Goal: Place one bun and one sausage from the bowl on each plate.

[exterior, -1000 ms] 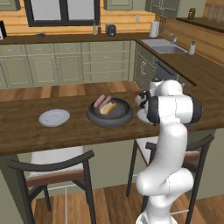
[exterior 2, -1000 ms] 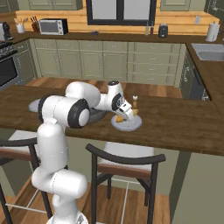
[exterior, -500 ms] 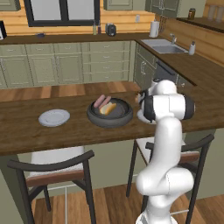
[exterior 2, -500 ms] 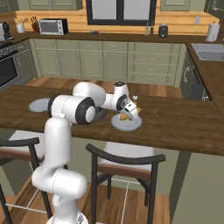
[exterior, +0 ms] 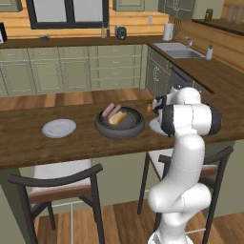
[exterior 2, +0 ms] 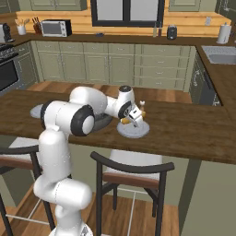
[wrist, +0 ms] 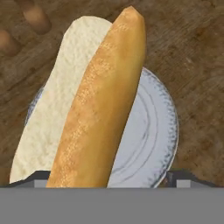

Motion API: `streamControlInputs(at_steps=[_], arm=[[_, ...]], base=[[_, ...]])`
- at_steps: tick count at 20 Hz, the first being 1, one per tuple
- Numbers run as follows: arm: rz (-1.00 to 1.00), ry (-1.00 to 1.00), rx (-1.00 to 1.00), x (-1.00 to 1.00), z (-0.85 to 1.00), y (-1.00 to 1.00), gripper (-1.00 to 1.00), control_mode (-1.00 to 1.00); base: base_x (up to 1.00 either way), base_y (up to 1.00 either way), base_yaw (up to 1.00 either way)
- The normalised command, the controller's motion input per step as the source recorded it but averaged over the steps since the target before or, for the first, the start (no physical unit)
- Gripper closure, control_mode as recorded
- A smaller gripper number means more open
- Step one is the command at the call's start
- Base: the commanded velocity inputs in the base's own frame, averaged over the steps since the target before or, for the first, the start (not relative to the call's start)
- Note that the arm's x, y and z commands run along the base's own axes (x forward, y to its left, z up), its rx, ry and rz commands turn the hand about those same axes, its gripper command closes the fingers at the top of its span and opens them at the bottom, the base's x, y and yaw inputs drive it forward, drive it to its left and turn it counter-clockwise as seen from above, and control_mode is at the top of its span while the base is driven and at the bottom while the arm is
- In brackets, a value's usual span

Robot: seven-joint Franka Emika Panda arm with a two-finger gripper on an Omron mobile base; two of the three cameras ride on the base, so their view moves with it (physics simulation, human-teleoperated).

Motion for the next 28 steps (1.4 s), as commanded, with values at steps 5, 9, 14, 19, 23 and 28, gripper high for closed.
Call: streamControlInputs(at_steps=[5, 9, 14, 19, 23, 28], arm=[[0.0, 0.39, 0.16, -0.02, 0.68, 0.24, -1.0, -1.0], [0.0, 0.54, 0.14, 0.0, -0.07, -0.02, -1.0, -1.0], [-0.02, 0.39, 0.31, 0.35, -0.29, -0.43, -1.0, -1.0], [-0.05, 0.23, 0.23, 0.46, -0.6, -0.37, -1.0, -1.0], [-0.02, 0.15, 0.19, 0.55, -0.51, -0.18, -1.0, -1.0], [0.16, -0.39, -0.09, -0.76, -0.94, -0.71, -1.0, -1.0]], base=[[0.0, 0.0, 0.0], [0.0, 0.0, 0.0], [0.0, 0.0, 0.0], [0.0, 0.0, 0.0], [0.0, 0.0, 0.0], [0.0, 0.0, 0.0]])
